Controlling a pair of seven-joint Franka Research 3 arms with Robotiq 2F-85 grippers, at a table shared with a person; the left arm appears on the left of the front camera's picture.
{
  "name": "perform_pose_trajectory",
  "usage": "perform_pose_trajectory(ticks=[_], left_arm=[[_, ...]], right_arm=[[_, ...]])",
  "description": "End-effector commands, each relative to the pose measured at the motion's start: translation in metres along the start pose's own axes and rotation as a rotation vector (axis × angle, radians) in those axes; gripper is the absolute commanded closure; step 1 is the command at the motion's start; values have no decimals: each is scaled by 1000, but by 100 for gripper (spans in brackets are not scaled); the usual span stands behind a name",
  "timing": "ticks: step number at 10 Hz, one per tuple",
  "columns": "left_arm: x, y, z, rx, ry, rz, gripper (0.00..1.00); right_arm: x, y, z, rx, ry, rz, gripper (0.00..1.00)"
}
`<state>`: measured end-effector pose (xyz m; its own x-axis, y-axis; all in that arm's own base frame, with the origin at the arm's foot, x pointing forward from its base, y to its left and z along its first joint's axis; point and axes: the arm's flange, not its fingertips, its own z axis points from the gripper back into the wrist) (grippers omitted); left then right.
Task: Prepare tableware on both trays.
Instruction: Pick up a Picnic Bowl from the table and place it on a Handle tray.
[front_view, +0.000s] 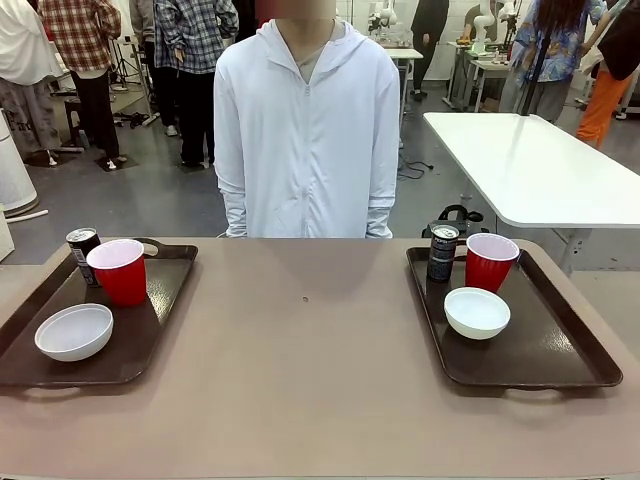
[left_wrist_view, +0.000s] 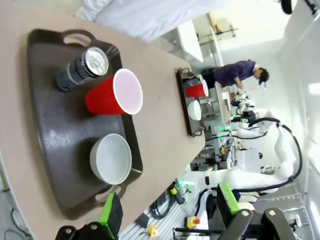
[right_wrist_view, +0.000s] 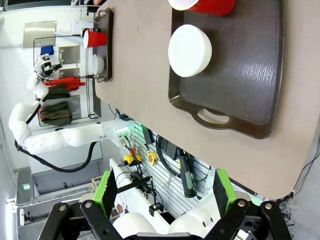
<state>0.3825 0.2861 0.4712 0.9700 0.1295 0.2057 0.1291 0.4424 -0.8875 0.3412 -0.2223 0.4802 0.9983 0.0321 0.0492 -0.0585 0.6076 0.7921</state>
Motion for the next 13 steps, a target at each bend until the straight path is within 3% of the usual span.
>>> perform_pose_trajectory(ticks=[1,13], left_arm=[[-1,3,-8,-3,3,0,0],[-1,3,-8,-3,3,0,0]], right_arm=[[-3,0,-3,15,-9,18,0],[-3,0,-3,15,-9,18,0]])
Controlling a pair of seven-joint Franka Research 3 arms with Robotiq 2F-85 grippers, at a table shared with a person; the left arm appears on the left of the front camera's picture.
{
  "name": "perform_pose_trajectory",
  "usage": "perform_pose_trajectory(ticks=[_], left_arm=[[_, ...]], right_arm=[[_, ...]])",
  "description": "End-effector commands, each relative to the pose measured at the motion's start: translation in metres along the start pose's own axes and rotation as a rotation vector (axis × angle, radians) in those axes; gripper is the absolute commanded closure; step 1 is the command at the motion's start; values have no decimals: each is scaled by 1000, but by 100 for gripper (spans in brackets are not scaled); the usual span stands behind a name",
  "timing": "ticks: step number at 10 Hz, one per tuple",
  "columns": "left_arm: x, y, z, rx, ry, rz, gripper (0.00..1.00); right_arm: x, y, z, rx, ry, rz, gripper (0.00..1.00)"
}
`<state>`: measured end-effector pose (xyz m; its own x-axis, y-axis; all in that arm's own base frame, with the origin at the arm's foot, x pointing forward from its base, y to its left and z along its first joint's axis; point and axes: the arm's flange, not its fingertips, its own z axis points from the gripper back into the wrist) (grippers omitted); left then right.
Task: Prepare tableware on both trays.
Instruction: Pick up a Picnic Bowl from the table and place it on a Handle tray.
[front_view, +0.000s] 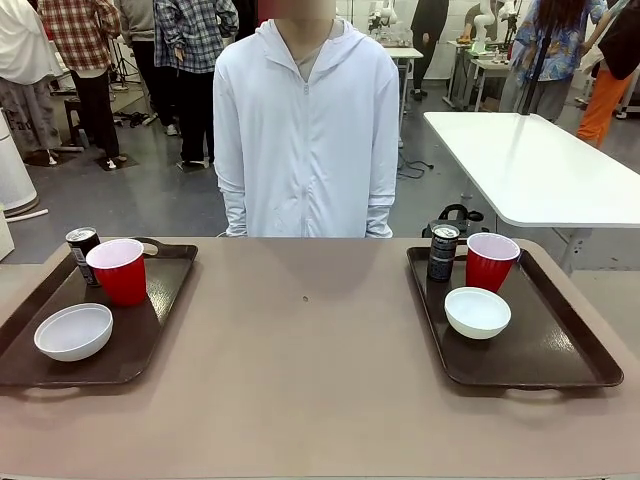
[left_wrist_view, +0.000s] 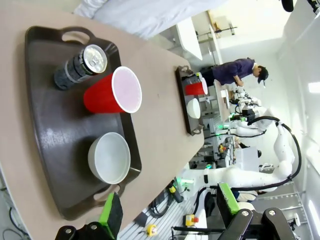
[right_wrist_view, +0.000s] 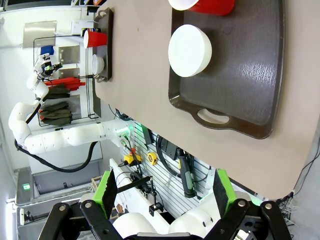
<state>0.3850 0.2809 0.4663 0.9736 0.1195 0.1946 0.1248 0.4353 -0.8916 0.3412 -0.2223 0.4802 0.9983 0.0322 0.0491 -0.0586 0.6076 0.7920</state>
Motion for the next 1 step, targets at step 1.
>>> perform_pose_trajectory(ticks=[1], left_arm=[[-2,0,-1,4,-11,-6,0]], right_arm=[[-3,0,-3,15,-9,18,0]])
